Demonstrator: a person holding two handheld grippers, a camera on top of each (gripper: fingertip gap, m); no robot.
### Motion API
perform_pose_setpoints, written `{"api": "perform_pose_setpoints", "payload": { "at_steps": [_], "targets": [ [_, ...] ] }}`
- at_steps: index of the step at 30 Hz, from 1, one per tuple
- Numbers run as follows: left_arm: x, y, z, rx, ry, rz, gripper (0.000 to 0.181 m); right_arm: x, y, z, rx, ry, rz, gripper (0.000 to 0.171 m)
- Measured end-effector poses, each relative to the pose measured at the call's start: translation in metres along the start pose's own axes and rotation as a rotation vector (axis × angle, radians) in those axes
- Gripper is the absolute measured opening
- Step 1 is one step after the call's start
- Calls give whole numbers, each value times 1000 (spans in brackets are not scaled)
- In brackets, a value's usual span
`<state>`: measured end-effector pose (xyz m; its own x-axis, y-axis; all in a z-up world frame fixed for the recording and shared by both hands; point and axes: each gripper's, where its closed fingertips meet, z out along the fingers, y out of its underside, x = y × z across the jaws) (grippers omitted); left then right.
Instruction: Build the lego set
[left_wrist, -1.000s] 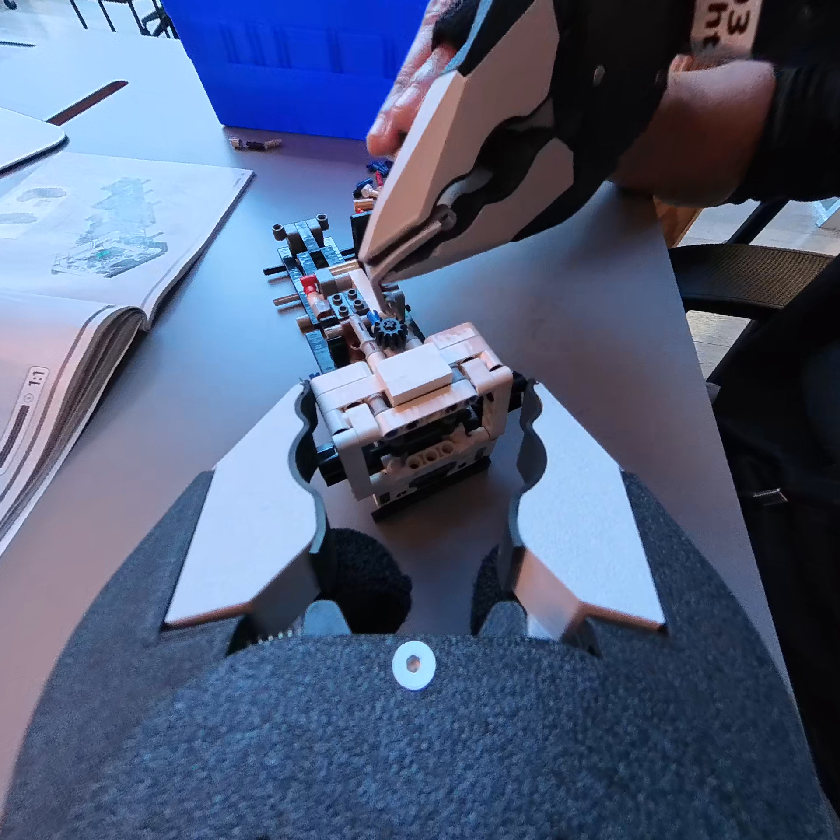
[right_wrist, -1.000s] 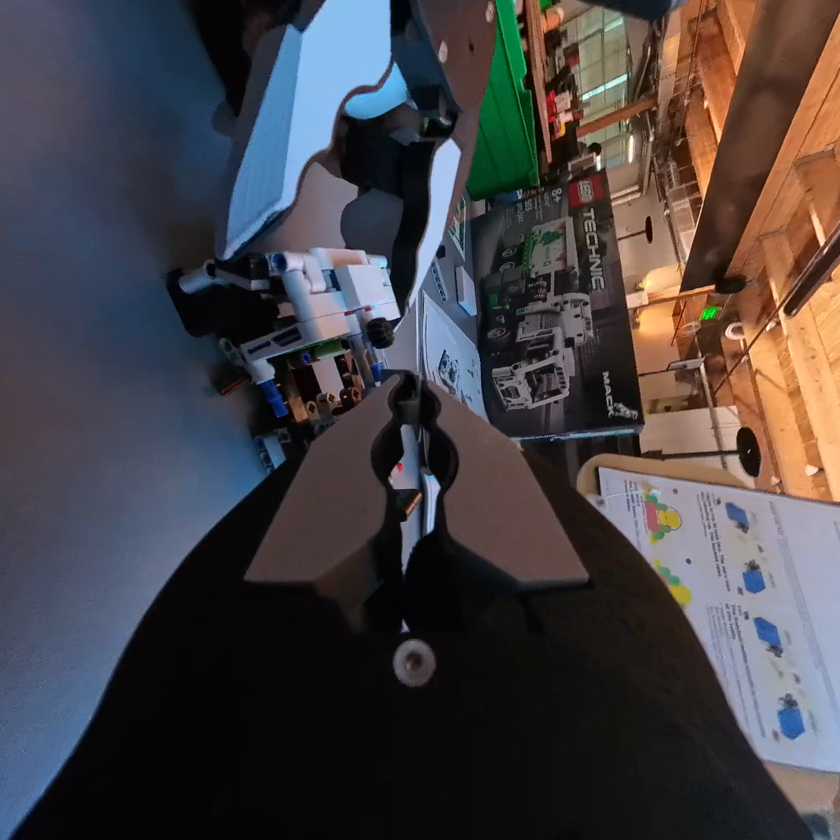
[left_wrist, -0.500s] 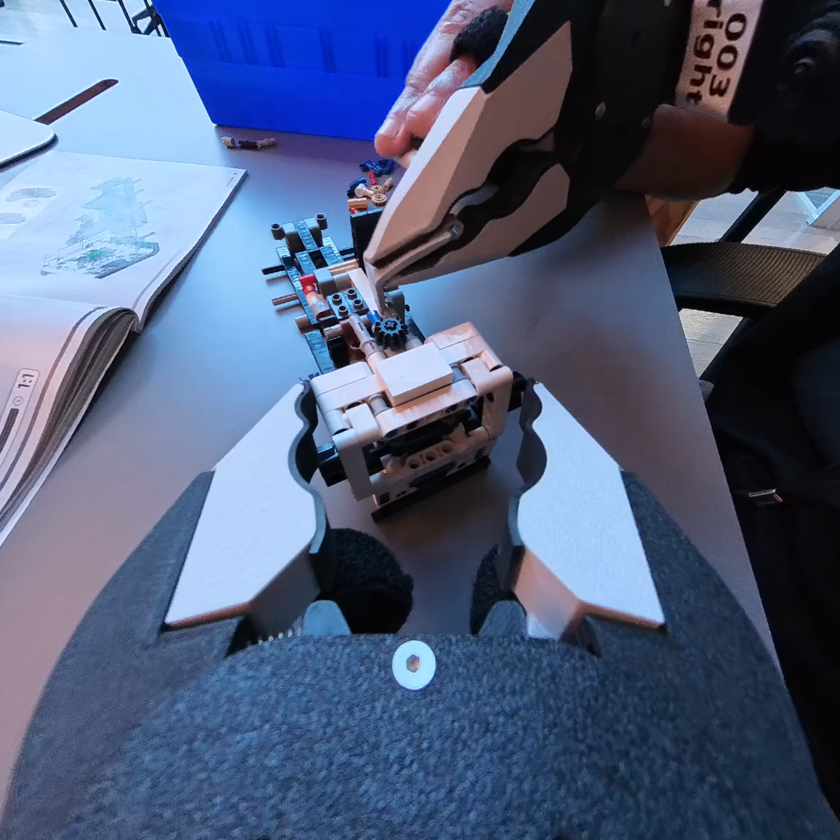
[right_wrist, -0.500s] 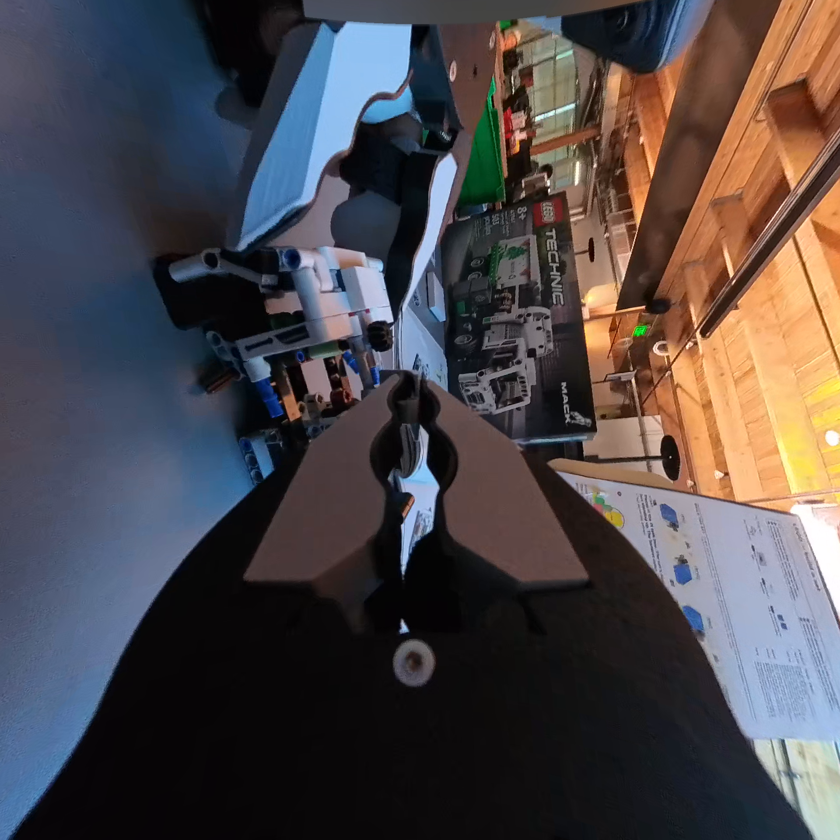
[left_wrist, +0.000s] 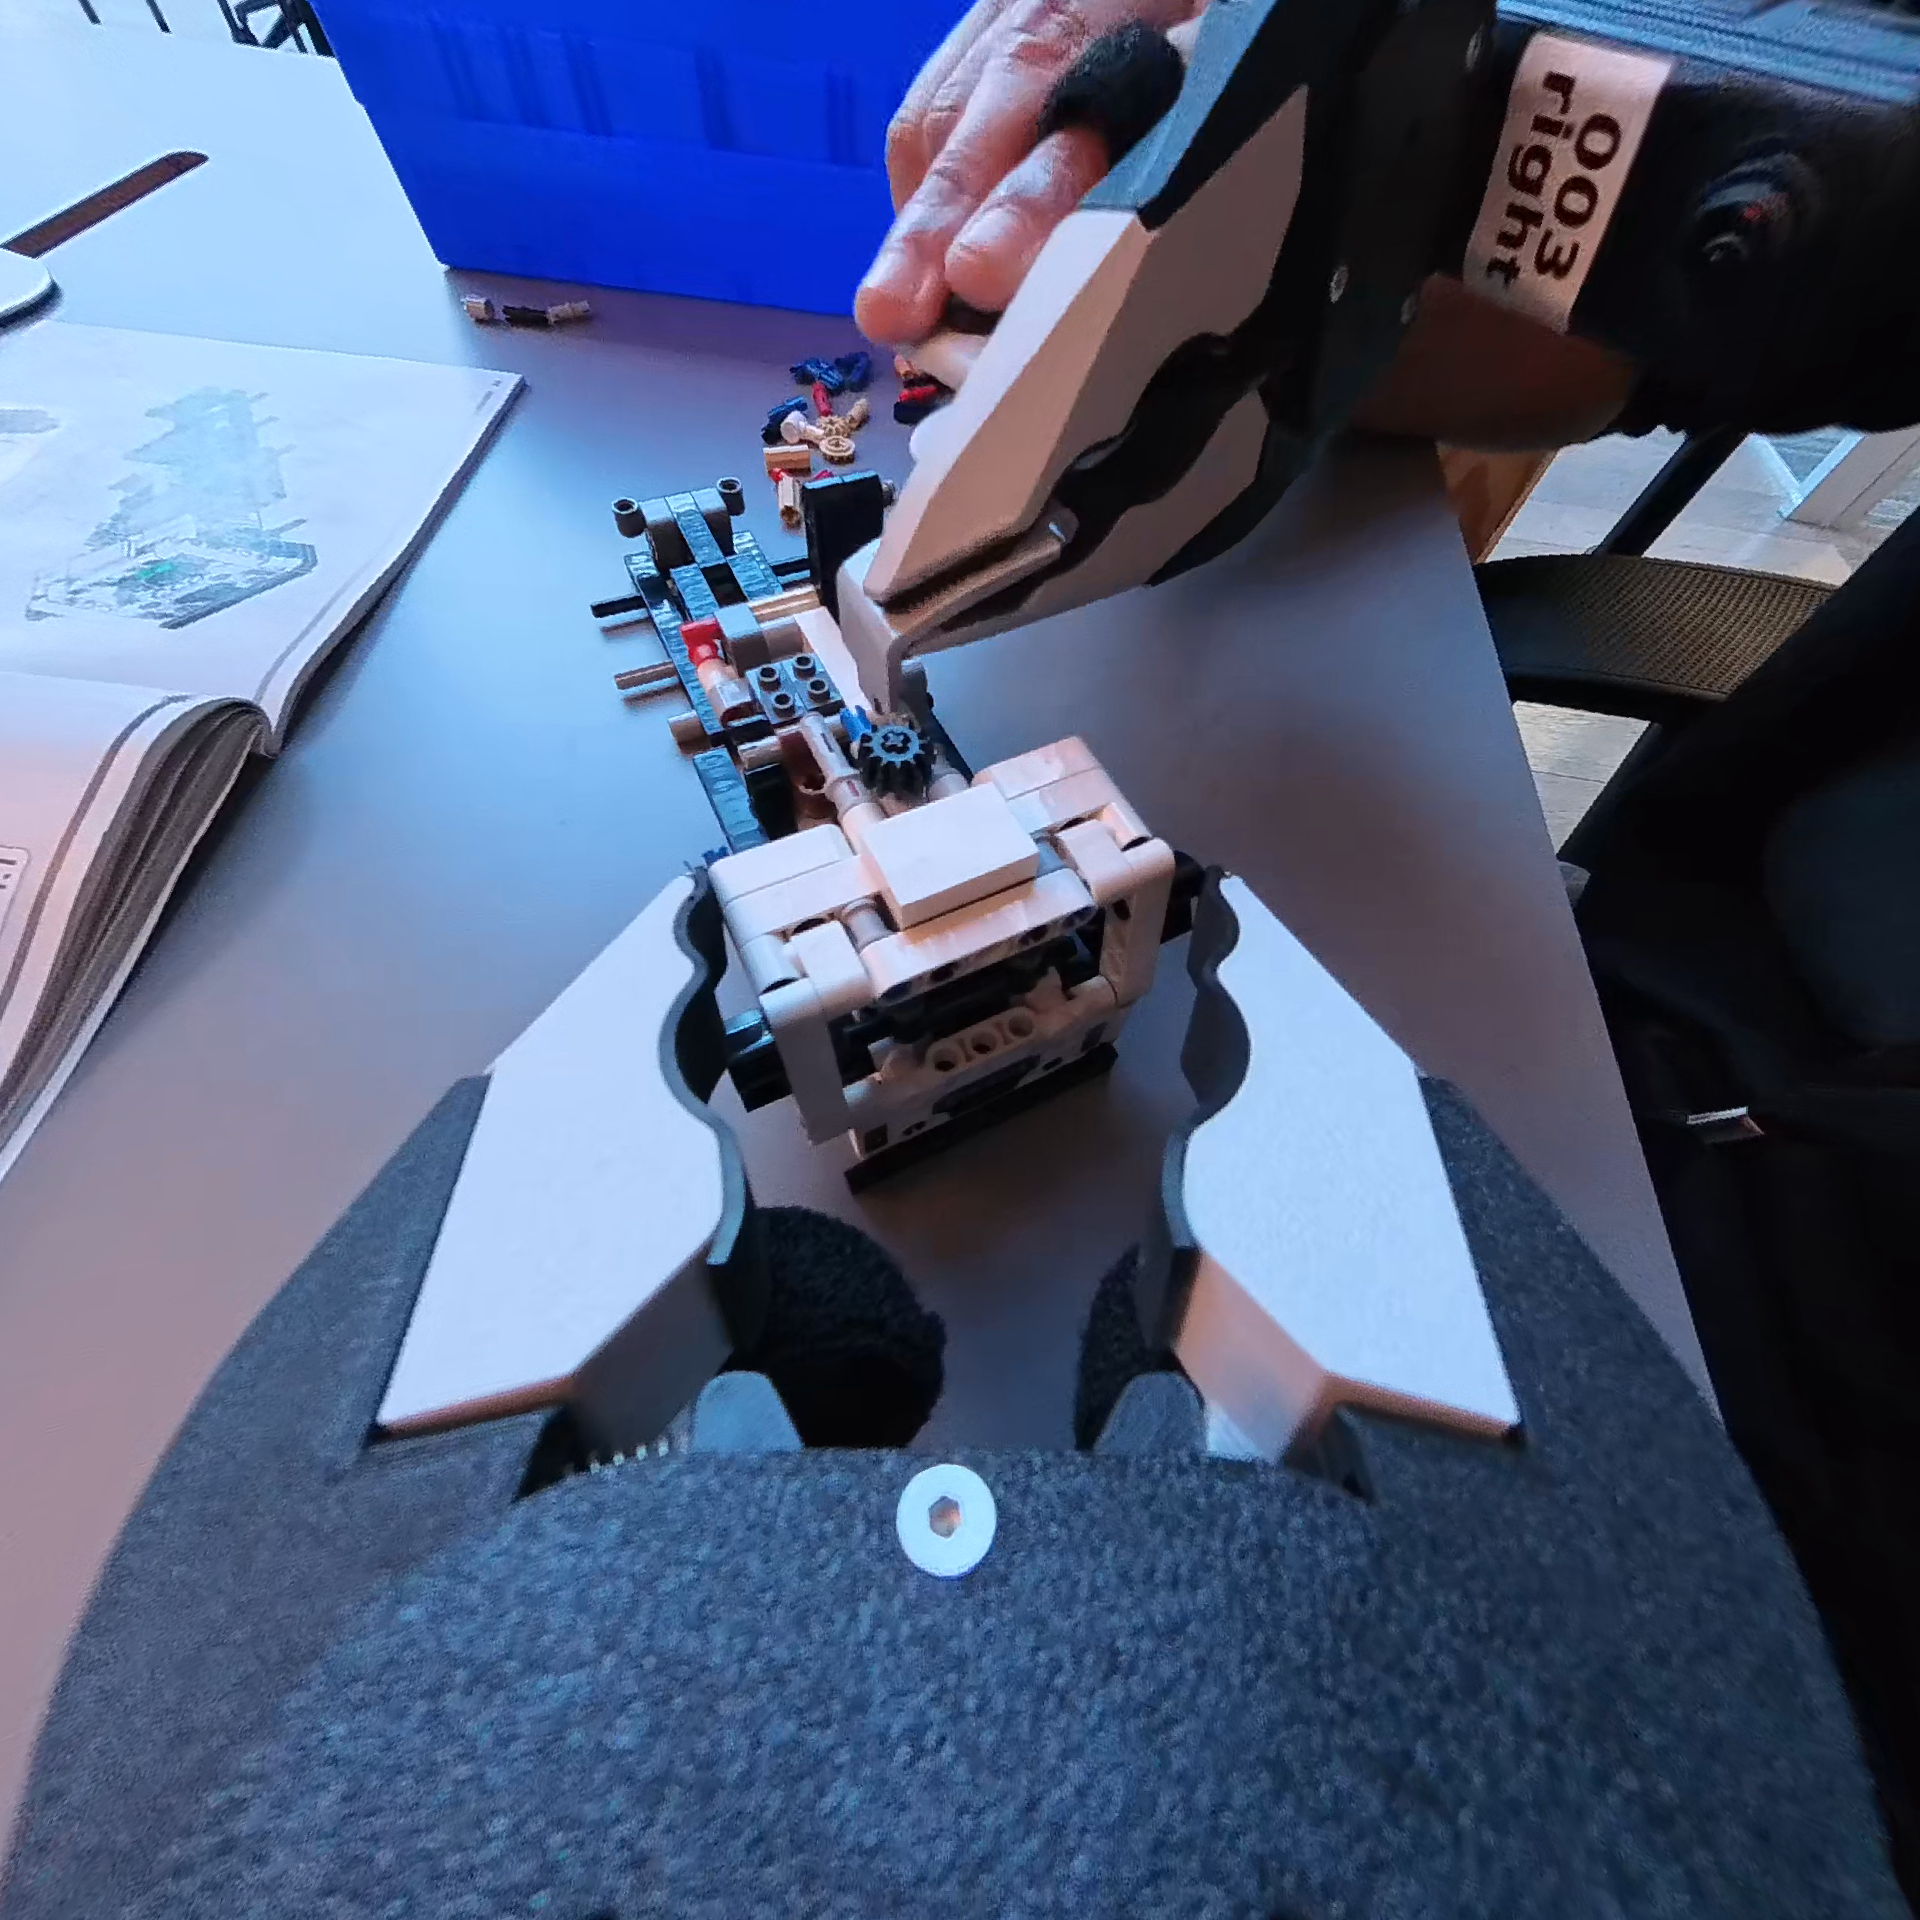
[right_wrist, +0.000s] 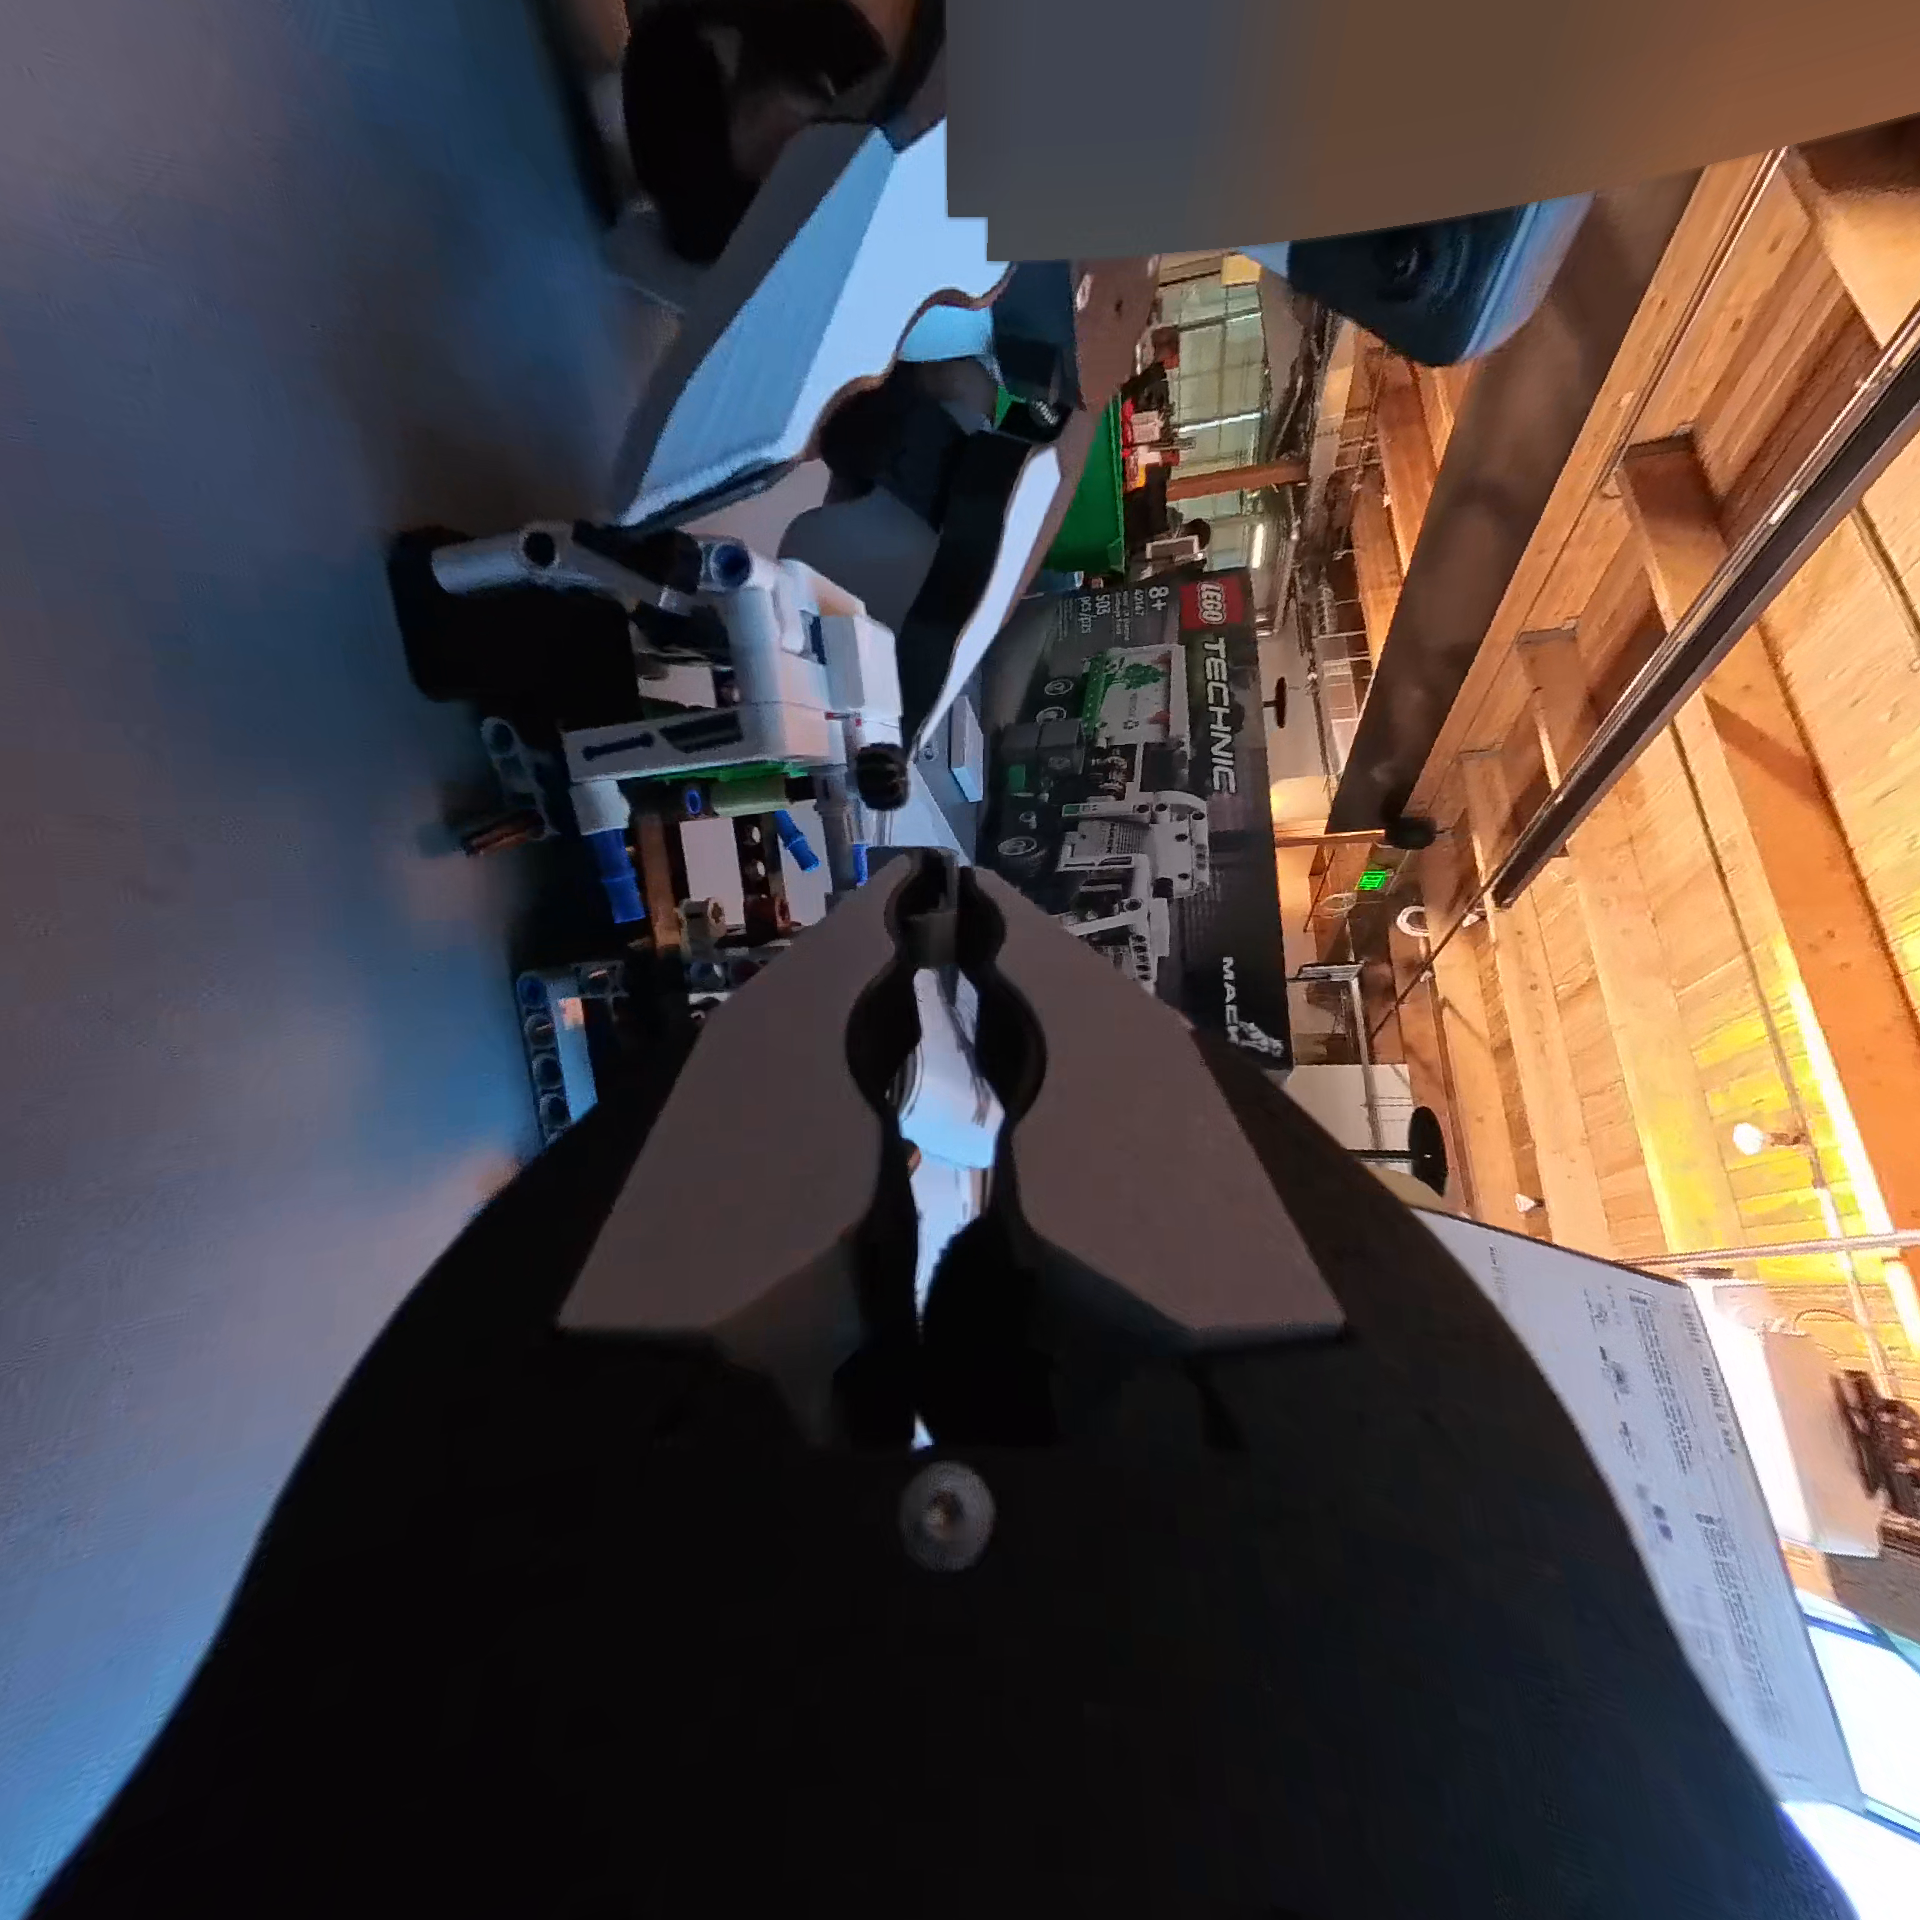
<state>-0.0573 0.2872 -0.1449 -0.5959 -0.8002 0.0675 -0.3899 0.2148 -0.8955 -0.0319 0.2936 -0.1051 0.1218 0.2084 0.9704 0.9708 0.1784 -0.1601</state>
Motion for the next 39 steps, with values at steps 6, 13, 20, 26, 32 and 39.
{"api": "perform_pose_setpoints", "payload": {
  "at_steps": [6,13,20,26,32,39],
  "targets": [
    [0,0,0,-3,0,3,89,0,0,1,-29,7,35,1],
    [0,0,0,-5,12,-15,89,0,-3,2,-7,57,-90,2],
    [0,1,1,-7,9,-10,89,-1,-4,2,27,42,-117,2],
    [0,1,0,-7,21,-27,89,-1,-5,1,36,61,-125,2],
    [1,1,0,-9,8,-6,90,-1,-3,3,50,32,-15,3],
    [1,-4,-1,22,-36,60,92,-1,-2,7,54,-14,-7,2]
  ]
}}
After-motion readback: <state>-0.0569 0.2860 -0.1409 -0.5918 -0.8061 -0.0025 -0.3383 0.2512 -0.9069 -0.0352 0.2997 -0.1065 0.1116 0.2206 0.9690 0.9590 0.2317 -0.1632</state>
